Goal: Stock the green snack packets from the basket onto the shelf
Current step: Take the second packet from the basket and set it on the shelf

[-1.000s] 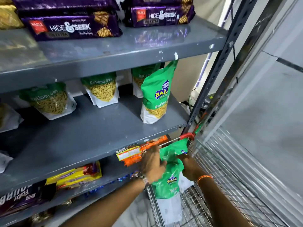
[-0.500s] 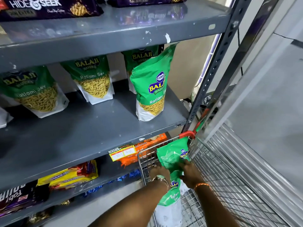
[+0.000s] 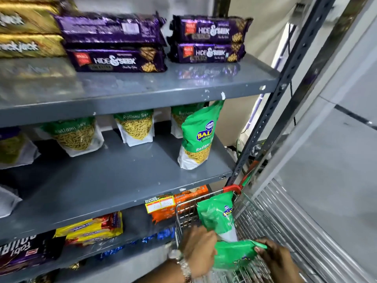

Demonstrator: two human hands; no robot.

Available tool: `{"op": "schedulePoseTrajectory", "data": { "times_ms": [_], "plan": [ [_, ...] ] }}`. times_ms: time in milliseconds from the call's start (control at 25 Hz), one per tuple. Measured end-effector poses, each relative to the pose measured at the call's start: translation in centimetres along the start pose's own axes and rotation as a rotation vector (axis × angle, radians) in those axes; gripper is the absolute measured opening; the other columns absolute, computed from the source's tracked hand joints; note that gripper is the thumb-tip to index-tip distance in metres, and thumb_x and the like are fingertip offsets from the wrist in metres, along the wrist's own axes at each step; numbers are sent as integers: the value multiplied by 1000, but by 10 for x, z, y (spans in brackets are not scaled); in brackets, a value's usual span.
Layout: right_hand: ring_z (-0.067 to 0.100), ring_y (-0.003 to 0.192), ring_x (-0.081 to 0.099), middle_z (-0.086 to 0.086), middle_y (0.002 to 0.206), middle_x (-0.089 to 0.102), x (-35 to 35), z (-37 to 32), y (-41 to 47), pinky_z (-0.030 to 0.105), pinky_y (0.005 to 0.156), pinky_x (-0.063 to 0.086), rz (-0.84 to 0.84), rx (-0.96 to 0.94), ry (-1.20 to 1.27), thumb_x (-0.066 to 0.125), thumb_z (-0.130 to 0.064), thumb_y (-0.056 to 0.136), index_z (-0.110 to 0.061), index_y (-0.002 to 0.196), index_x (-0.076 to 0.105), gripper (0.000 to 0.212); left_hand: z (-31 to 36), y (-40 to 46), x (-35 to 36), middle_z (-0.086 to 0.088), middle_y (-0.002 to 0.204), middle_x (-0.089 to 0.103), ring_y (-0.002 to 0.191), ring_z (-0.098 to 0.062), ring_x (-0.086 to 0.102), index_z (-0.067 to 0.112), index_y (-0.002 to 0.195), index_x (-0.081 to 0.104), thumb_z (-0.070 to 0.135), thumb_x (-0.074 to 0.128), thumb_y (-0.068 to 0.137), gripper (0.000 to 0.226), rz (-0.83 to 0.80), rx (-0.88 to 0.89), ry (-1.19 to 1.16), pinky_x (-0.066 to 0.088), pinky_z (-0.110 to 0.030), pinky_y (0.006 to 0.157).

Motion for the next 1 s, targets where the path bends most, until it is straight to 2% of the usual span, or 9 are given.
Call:
{"op": "schedulePoseTrajectory", "data": {
  "times_ms": [80,160,280,400,600,760,840,920,1000],
  "plan": [
    [-12,70,64,-15,74,76,-4,-63,-4,1,69,46,41,-109,-12,62,15,83,-19,76,74,37,-20,-21,-55,8,119,65,113,-14,53,30,121,61,44,54,90,35,206,18,-125,36,-28,99],
    [-9,74,65,-15,80,77,5,-126,-3,5,71,48,28,-247,16,59,8,88,-15,84,73,27,-52,-38,-108,16,101,74,92,-1,64,36,105,68,58,64,74,38,361,-8,-315,42,-20,86],
    [-5,69,59,-14,71,72,33,-202,13,17,66,50,15,-379,115,58,0,93,-11,75,66,24,-100,-62,-170,9,74,76,63,3,63,21,89,75,25,87,63,30,491,-7,-925,48,-17,62],
    [4,72,55,-8,72,66,72,-258,36,35,65,47,36,-491,139,59,-14,92,-8,78,64,16,-148,-87,-225,4,75,76,68,-4,68,14,89,71,0,83,66,30,632,-21,-1171,56,-20,64],
    [0,64,48,-9,60,62,135,-326,62,35,57,45,115,-645,147,59,-19,89,-26,68,62,23,-228,-117,-272,4,70,76,64,-6,70,15,84,65,-8,75,70,29,927,-81,-1336,58,-19,65],
    [-1,66,50,-16,65,62,175,-328,93,25,63,42,91,-596,253,58,-8,90,-27,70,62,28,-259,-107,-283,8,73,76,67,-1,71,16,88,65,-8,76,72,31,1017,-122,-1352,57,-17,68],
    [2,71,54,-13,73,65,188,-321,105,29,68,45,100,-557,247,58,-13,92,-23,79,64,18,-268,-99,-285,10,73,76,66,3,70,17,89,62,-7,75,73,31,1035,-139,-1361,55,-17,68],
    [-2,75,59,-11,80,68,202,-312,121,26,72,49,46,-500,226,61,-18,92,-24,89,62,7,-278,-87,-278,7,88,74,70,7,69,15,98,58,-2,74,77,31,1020,-165,-1388,53,-16,72],
    [1,92,67,-8,97,73,219,-302,136,27,84,54,-88,-411,162,68,-22,80,-30,107,59,29,-286,-72,-250,0,106,70,89,2,70,12,114,53,25,79,77,47,920,-271,-1431,52,-16,81]
  ]
}}
Point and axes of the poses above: each hand's wrist, its own y-axis towards the middle knuckle, its own x-axis out of the palm, z = x × y, the point moved 10 cm from there along y, towards the middle knuckle
